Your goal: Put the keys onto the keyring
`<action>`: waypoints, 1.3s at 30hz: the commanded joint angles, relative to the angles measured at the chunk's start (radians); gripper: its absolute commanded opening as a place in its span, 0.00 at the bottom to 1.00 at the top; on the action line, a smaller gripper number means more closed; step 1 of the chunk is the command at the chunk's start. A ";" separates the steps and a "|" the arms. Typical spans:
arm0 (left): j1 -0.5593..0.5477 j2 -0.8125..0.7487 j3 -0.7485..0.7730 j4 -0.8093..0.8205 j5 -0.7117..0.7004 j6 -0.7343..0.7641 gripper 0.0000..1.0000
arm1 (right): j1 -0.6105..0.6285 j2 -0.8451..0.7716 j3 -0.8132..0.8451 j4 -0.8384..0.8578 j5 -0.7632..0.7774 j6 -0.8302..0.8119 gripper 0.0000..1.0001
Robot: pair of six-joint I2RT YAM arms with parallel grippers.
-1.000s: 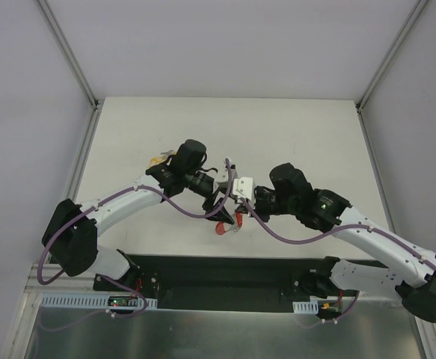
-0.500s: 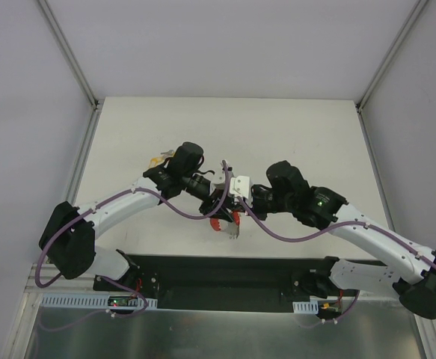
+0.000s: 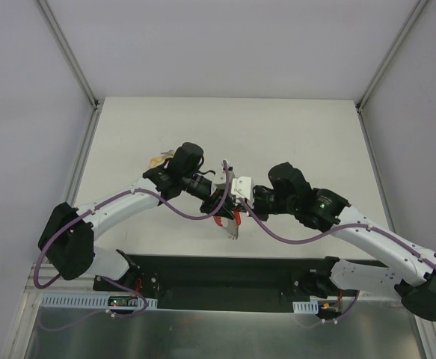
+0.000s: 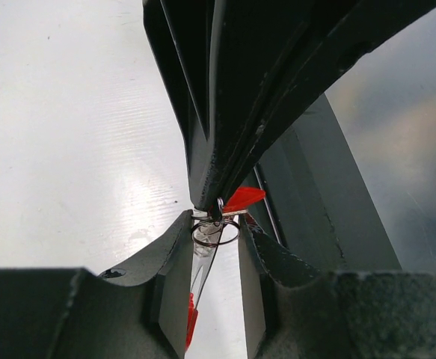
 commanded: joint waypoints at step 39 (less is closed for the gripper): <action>-0.001 -0.270 -0.315 0.408 -0.380 -0.323 0.53 | 0.020 0.002 0.017 0.004 -0.005 0.022 0.01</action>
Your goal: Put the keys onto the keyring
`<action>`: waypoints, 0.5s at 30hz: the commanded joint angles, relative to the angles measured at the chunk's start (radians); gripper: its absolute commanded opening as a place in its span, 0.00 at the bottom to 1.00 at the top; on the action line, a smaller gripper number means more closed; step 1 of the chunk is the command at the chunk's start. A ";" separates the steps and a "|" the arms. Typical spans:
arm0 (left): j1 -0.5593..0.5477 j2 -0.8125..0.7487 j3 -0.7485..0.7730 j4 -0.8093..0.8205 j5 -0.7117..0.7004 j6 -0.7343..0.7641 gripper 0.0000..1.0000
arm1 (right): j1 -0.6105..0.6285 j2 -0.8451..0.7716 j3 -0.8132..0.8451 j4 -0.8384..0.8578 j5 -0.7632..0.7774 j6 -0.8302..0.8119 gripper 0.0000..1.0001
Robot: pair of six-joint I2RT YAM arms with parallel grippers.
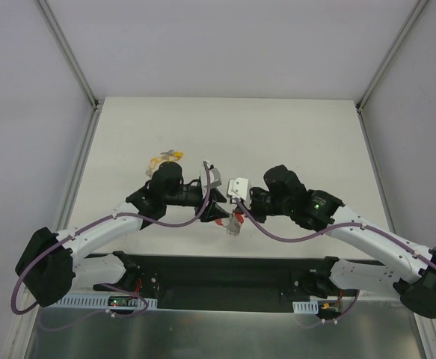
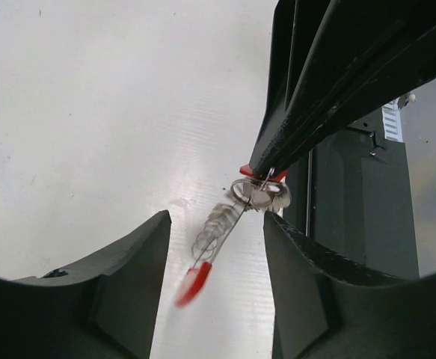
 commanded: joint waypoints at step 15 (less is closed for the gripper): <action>0.006 0.022 0.040 0.034 0.138 0.125 0.74 | 0.006 -0.001 0.101 -0.115 -0.103 -0.059 0.01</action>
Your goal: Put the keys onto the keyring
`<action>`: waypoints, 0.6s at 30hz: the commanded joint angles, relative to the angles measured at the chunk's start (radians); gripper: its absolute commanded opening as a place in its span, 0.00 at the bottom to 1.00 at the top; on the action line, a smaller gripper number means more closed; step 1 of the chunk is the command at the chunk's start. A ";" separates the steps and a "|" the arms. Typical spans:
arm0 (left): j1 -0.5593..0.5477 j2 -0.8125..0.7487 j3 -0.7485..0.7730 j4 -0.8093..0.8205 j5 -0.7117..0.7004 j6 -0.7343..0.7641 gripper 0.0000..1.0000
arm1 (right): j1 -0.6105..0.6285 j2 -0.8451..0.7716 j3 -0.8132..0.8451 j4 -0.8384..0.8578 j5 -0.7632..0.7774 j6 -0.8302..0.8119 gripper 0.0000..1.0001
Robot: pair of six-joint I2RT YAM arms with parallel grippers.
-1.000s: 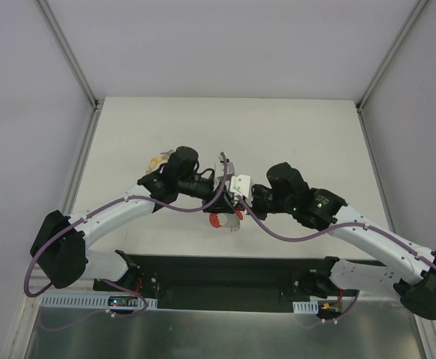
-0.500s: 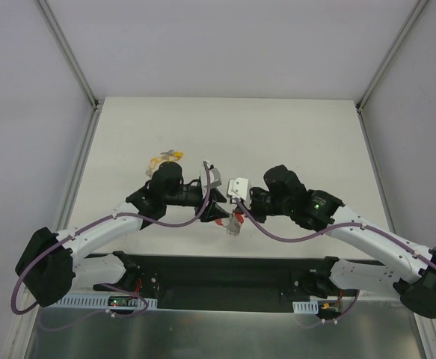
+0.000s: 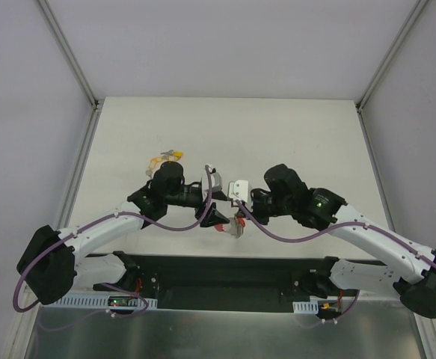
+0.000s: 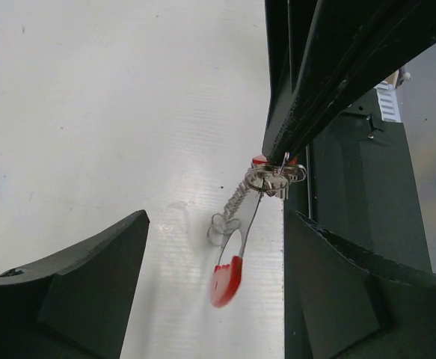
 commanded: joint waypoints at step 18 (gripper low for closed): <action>-0.032 0.087 0.099 0.023 0.194 0.073 0.50 | 0.005 0.045 0.105 -0.019 -0.103 -0.036 0.01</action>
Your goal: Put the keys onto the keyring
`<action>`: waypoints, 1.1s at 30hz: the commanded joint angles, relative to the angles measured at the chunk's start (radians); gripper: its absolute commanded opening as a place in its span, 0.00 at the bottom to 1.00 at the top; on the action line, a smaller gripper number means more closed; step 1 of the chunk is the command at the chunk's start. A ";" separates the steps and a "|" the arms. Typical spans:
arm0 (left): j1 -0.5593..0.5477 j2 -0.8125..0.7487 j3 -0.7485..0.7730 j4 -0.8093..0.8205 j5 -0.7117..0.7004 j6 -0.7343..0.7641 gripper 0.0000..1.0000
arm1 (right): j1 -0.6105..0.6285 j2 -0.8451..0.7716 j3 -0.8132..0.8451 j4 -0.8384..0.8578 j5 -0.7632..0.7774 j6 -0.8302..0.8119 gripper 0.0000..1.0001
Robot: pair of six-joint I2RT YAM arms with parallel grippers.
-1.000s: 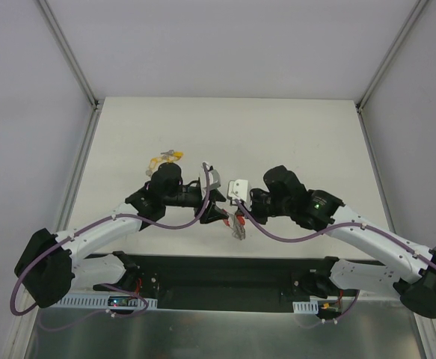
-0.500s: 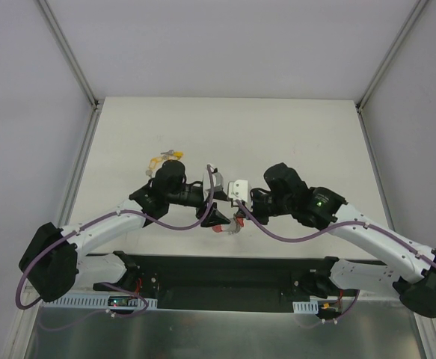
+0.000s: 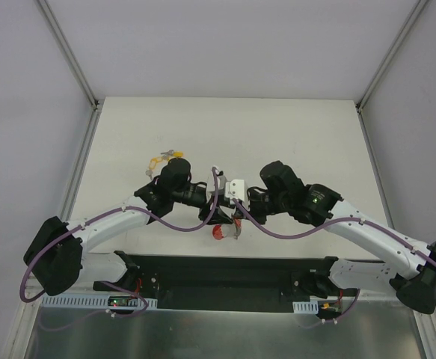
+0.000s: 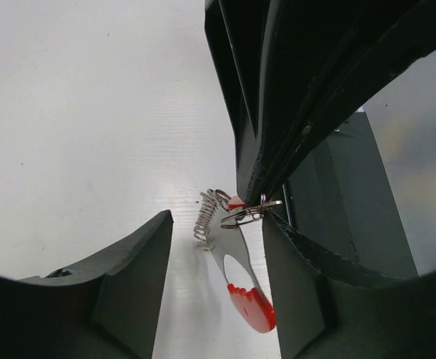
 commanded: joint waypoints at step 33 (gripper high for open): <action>0.009 -0.100 -0.013 0.196 -0.192 -0.235 0.00 | 0.003 -0.052 -0.082 0.052 0.044 0.053 0.01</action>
